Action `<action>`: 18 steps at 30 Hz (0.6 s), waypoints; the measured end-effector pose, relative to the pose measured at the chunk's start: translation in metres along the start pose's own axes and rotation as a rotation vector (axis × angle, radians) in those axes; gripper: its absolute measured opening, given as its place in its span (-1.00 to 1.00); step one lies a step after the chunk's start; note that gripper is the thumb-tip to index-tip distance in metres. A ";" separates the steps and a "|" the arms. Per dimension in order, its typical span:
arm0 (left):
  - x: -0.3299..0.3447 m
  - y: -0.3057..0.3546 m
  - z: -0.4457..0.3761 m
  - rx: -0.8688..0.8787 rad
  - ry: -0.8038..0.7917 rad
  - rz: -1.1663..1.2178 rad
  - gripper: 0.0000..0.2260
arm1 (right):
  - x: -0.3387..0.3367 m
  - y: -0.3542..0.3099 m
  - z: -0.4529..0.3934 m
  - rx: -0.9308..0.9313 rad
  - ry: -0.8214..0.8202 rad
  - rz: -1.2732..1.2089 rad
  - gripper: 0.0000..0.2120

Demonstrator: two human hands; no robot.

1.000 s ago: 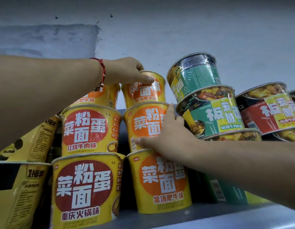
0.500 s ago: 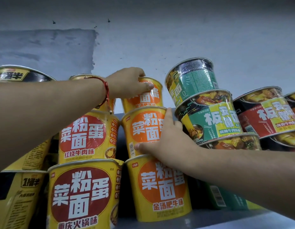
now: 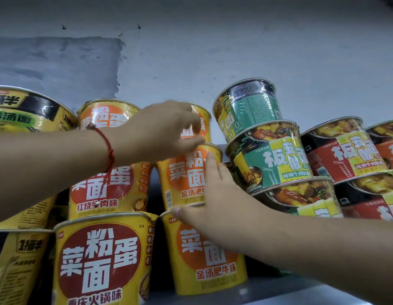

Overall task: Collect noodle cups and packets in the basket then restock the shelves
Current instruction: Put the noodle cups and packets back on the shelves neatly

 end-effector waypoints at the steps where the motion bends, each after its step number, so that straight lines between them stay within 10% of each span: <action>1: 0.008 0.004 0.006 -0.007 -0.077 -0.001 -0.63 | 0.002 -0.001 0.008 -0.024 -0.025 0.044 0.08; 18: 0.026 -0.020 0.025 -0.324 -0.059 0.397 -0.72 | 0.009 -0.004 0.025 -0.072 0.020 0.320 0.02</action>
Point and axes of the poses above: each hand's wrist, its own z-axis away from the middle knuckle, its own x-axis out of the palm, y = z × x, the point moved 10 cm from there along -z, towards the middle knuckle, and after that the axes turned 3 degrees about x, right-handed, at the moved point
